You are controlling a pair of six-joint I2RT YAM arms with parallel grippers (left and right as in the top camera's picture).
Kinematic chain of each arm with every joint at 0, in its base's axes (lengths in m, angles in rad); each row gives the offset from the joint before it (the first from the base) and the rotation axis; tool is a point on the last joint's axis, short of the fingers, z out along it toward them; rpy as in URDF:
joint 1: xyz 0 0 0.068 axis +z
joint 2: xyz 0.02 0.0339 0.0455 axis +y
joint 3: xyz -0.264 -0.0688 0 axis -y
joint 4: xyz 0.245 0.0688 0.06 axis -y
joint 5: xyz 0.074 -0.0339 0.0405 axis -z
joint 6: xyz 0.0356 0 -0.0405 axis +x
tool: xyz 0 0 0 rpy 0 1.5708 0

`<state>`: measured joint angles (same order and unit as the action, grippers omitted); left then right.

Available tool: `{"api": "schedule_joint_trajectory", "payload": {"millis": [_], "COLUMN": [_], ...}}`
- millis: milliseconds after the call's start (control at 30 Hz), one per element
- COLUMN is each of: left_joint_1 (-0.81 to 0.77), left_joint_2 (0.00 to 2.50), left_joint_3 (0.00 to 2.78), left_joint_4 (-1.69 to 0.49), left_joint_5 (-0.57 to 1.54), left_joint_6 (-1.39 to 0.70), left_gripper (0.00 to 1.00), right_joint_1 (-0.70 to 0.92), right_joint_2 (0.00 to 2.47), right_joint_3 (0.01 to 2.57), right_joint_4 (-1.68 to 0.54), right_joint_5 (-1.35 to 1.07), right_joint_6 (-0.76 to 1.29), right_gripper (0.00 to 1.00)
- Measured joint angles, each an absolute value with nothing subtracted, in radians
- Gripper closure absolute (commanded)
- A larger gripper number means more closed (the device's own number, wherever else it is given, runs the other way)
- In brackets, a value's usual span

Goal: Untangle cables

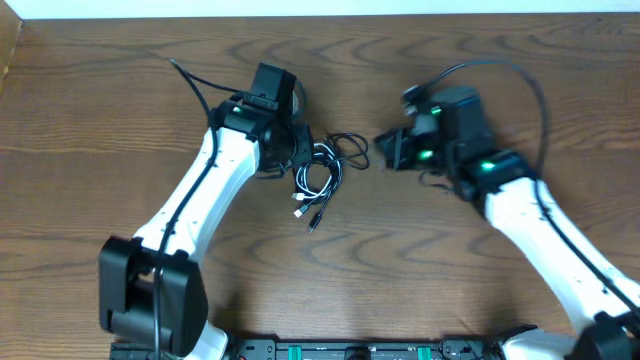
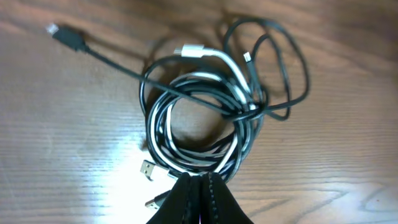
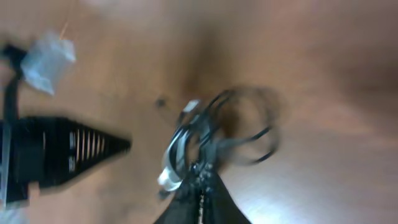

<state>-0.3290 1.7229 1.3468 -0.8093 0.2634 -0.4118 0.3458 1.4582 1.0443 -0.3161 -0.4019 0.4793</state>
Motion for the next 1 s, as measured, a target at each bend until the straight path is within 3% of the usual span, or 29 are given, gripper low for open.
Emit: {"api": "schedule_joint_trajectory", "payload": {"millis": [133, 367, 567, 800, 1000], "left_joint_1": [-0.342, -0.377, -0.416, -0.491, -0.480], "left_joint_2": [1.784, 1.831, 1.831, 1.831, 1.831], "left_joint_3": [1.326, 1.310, 1.308, 1.289, 1.287], "left_joint_4": [-0.815, -0.814, -0.819, -0.814, -0.820], "left_joint_5": [0.342, 0.433, 0.443, 0.334, 0.208], "left_joint_6": [-0.402, -0.406, -0.511, -0.607, -0.633], "left_gripper": [0.92, 0.92, 0.92, 0.92, 0.92], "right_joint_1": [0.288, 0.285, 0.289, 0.350, 0.415], "right_joint_2": [1.468, 1.593, 1.704, 1.873, 1.939], "right_joint_3": [1.045, 1.044, 1.045, 1.045, 1.045], "right_joint_4": [-0.271, -0.122, 0.019, 0.112, 0.022], "right_joint_5": [-0.372, -0.427, -0.476, -0.508, -0.517], "right_joint_6": [0.369, 0.182, 0.147, 0.140, 0.217], "right_gripper": [0.89, 0.91, 0.94, 0.96, 0.99]}}
